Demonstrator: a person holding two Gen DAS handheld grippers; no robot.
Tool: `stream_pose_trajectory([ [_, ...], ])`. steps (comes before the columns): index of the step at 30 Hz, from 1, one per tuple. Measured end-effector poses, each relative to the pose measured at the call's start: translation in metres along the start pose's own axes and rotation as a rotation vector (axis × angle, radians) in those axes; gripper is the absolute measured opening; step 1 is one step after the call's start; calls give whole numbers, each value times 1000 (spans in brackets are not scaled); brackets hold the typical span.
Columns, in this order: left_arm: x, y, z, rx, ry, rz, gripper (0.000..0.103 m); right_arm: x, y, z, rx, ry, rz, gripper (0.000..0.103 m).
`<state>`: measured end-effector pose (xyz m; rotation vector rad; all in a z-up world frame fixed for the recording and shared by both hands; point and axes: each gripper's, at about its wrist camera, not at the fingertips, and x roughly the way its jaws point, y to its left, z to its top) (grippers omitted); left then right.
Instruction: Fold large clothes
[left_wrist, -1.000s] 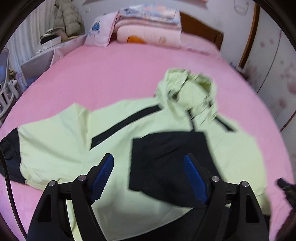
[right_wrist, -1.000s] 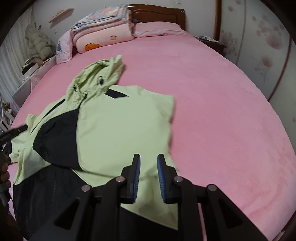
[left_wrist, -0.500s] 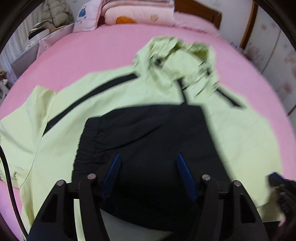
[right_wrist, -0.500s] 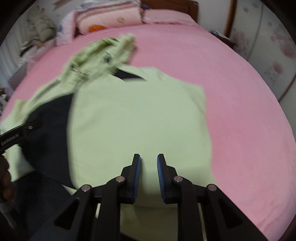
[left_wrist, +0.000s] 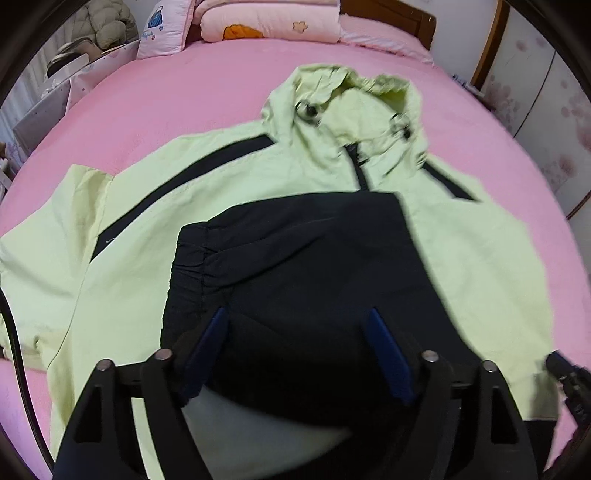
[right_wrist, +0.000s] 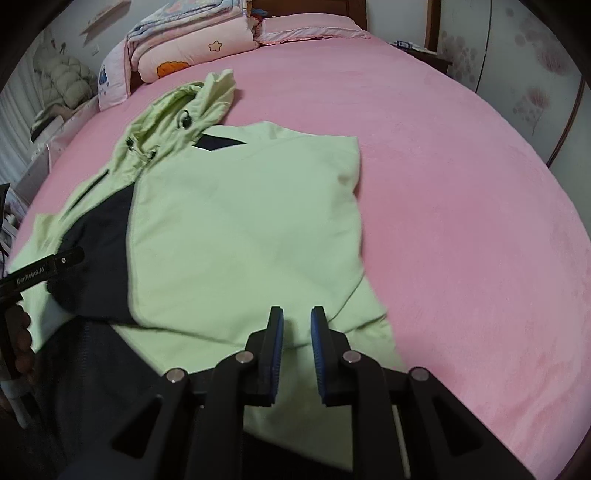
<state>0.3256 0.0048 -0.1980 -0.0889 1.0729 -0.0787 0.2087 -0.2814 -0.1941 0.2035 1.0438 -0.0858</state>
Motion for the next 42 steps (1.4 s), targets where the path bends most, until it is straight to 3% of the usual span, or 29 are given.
stream_pose_trajectory([
  [5, -51, -13, -8, 7, -28, -34, 92, -28, 17, -9, 19, -1, 7, 15],
  [19, -156, -14, -77, -28, -53, -61, 94, -123, 57, -46, -8, -77, 85, 21],
  [27, -217, -1, -97, -4, -182, -85, 94, -163, 89, -62, -61, -130, 82, 21],
  [34, -252, 31, -108, -65, -201, -129, 94, -184, 115, -76, -96, -164, 64, 21],
  [42, -266, 75, -121, -90, -180, -86, 94, -202, 151, -85, -134, -194, 71, 21],
])
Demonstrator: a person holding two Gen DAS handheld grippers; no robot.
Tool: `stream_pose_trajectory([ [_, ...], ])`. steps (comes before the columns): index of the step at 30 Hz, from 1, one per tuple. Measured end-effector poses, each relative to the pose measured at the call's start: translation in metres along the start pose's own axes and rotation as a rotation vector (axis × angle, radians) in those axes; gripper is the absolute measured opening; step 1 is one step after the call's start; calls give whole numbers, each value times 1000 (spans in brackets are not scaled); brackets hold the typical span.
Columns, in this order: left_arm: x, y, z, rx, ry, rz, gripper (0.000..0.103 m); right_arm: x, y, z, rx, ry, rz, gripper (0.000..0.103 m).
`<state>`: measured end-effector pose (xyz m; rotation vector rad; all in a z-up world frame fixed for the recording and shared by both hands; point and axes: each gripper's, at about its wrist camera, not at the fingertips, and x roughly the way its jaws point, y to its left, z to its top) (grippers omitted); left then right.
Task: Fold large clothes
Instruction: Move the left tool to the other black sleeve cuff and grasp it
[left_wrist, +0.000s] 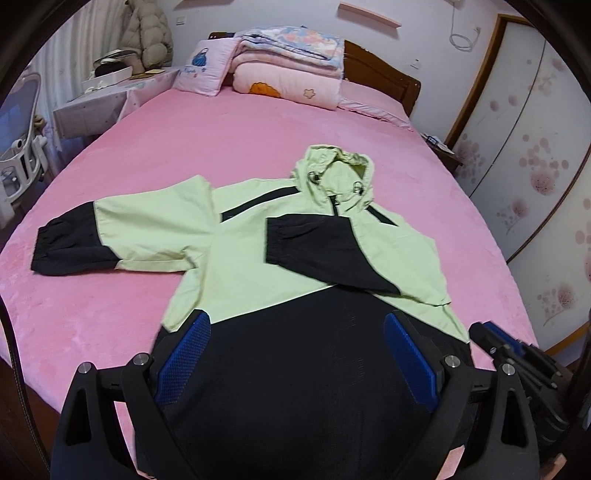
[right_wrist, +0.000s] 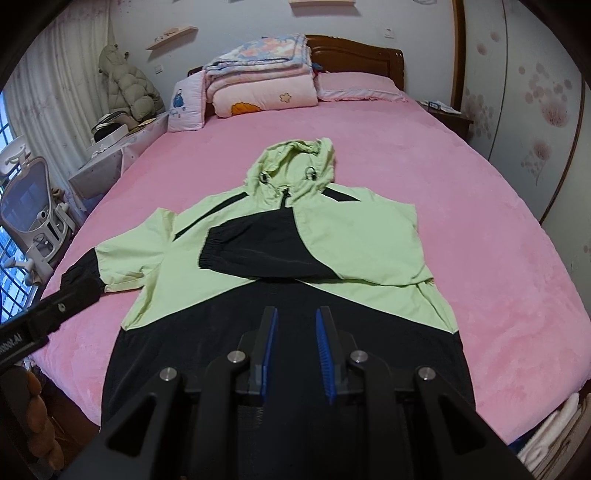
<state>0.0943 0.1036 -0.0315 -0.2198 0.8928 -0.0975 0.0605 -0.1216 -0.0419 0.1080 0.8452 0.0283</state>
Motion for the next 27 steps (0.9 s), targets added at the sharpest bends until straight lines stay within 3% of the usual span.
stream_pose_trajectory([
  [12, -30, 87, -3, -38, -44, 49, 95, 1, 95, 7, -109, -26, 56, 21],
  [18, -40, 139, 4, -75, -101, 122, 95, 11, 145, 18, -165, -44, 98, 21],
  [27, -17, 263, 20, -323, -133, 195, 95, 52, 217, 46, -259, -64, 140, 21],
])
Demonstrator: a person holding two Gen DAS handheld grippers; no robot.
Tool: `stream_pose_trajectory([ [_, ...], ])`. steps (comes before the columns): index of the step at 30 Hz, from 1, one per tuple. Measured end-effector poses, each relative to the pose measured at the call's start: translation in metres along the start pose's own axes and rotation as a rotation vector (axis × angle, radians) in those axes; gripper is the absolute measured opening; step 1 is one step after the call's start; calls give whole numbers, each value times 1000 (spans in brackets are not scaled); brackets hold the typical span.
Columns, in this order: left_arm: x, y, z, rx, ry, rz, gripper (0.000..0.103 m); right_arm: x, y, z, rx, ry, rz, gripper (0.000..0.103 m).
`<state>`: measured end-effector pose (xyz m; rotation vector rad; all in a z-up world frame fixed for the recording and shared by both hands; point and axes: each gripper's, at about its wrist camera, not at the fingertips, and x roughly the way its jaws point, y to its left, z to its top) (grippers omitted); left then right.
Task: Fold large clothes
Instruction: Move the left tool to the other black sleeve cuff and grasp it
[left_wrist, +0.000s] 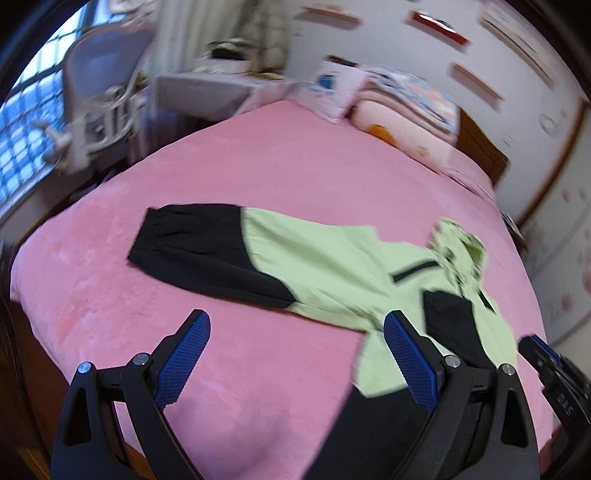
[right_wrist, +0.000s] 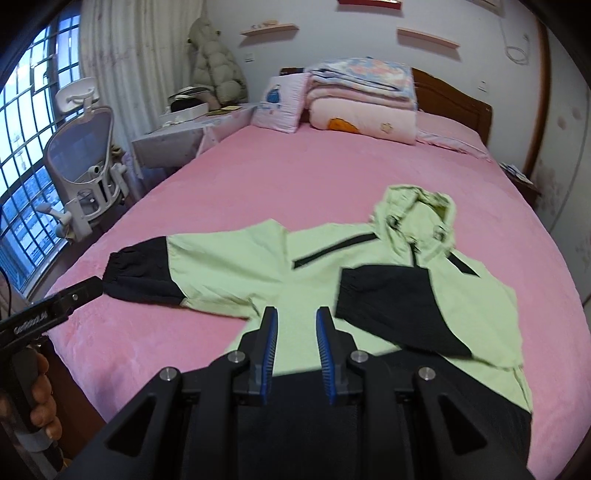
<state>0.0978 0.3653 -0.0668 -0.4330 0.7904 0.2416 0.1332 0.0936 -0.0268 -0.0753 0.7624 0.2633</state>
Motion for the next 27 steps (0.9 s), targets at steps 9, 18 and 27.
stream_pose_trajectory([
  [9, 51, 72, 20, -136, 10, 91, 94, 54, 42, 27, -35, -8, 54, 21],
  [18, 119, 136, 15, -301, 84, 104, 94, 103, 71, 23, -47, 51, 112, 21],
  [27, 183, 187, -5, -551, 97, 11, 94, 128, 73, 10, -42, 112, 115, 21],
])
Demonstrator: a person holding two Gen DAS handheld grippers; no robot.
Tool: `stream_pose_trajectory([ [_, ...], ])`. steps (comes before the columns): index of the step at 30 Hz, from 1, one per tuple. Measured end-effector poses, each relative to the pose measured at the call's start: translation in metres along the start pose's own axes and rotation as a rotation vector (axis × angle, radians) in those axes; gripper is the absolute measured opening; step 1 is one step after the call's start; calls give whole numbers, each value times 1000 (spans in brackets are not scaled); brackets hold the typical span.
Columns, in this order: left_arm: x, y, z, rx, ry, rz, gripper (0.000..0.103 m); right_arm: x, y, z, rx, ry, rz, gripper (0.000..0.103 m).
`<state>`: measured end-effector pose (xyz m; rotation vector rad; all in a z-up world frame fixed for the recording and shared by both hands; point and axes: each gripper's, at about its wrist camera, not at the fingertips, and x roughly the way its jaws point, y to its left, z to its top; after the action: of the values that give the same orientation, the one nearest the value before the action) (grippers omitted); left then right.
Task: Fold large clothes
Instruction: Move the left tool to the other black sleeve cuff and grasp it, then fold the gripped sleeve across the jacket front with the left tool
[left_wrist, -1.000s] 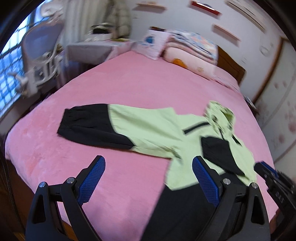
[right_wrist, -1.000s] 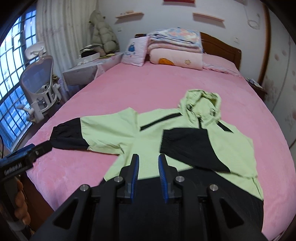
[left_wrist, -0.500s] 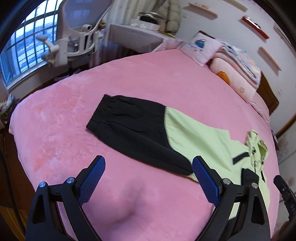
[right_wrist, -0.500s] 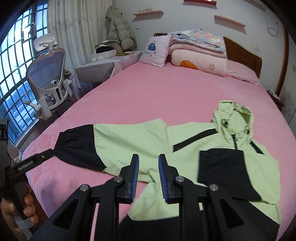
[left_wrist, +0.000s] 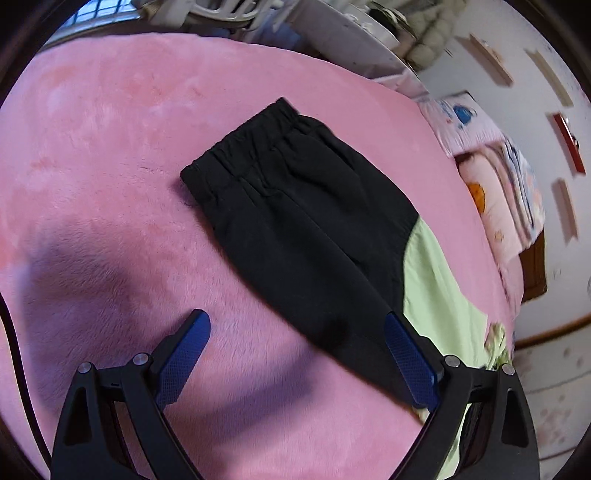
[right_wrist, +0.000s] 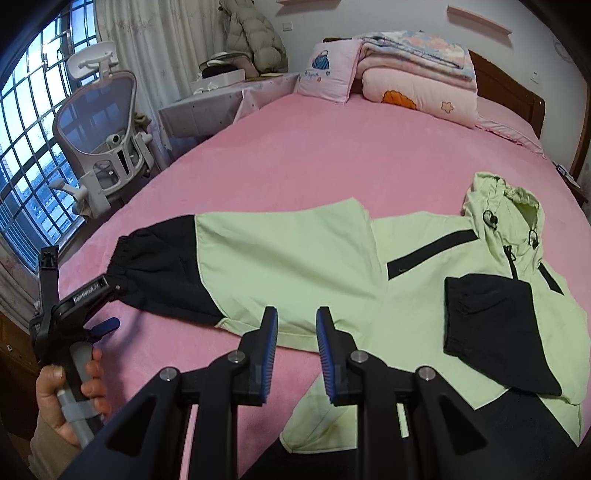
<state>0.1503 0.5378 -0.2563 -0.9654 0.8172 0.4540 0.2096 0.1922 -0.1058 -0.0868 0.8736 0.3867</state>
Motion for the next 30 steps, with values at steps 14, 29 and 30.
stream_pose_trajectory([
  [14, 46, 1, 30, -65, -39, -62, 6, 20, -6, -13, 22, 55, -8, 21],
  [29, -20, -82, 27, 163, -149, 3, 3, 4, -28, -20, 65, 43, 2, 21],
  [30, -26, -93, 25, 188, -157, 3, 3, 0, -30, -20, 71, 37, 3, 21],
])
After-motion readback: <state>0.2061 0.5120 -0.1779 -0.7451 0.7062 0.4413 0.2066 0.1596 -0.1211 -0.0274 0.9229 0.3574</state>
